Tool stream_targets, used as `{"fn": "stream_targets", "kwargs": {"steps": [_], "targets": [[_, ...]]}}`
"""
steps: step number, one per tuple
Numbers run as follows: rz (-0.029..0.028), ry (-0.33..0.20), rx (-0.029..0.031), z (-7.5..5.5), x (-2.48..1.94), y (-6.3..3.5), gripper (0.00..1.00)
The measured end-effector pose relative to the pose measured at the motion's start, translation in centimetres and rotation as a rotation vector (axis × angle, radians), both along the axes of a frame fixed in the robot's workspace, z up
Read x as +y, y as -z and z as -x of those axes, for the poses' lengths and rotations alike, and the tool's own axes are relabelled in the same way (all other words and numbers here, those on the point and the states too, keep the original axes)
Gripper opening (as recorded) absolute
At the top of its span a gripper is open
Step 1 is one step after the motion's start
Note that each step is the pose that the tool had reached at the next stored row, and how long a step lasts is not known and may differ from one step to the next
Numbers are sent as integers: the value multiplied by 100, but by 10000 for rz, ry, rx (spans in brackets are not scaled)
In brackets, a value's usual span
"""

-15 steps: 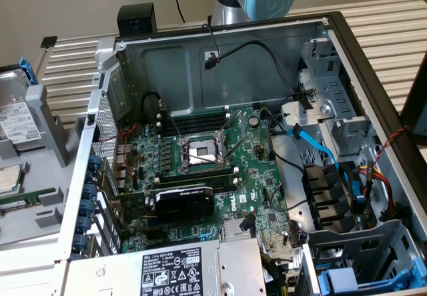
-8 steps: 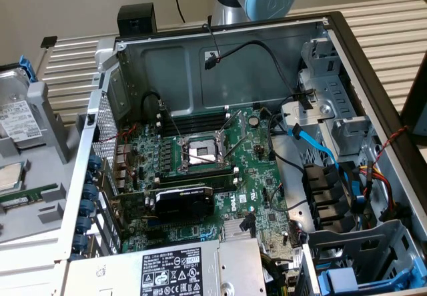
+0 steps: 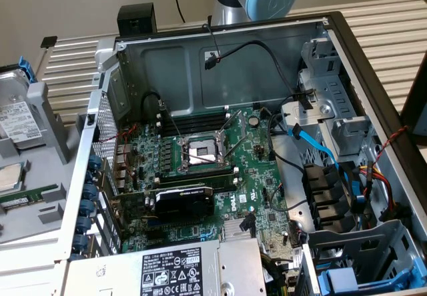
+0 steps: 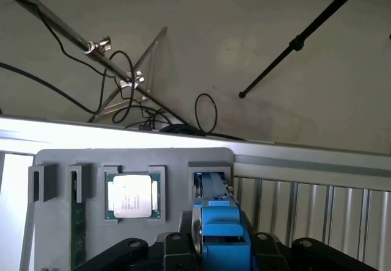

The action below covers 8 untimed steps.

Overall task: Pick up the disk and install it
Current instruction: 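Pick up the disk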

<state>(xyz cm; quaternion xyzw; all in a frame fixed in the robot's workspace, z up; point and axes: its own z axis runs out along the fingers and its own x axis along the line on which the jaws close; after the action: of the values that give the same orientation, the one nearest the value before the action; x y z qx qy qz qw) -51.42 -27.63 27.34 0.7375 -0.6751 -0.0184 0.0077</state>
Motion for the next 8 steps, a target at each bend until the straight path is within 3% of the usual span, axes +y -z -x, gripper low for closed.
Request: {"fn": "stream_targets", "kwargs": {"steps": [8], "targets": [[3, -1, -1, 0, 0, -87, 37]]}}
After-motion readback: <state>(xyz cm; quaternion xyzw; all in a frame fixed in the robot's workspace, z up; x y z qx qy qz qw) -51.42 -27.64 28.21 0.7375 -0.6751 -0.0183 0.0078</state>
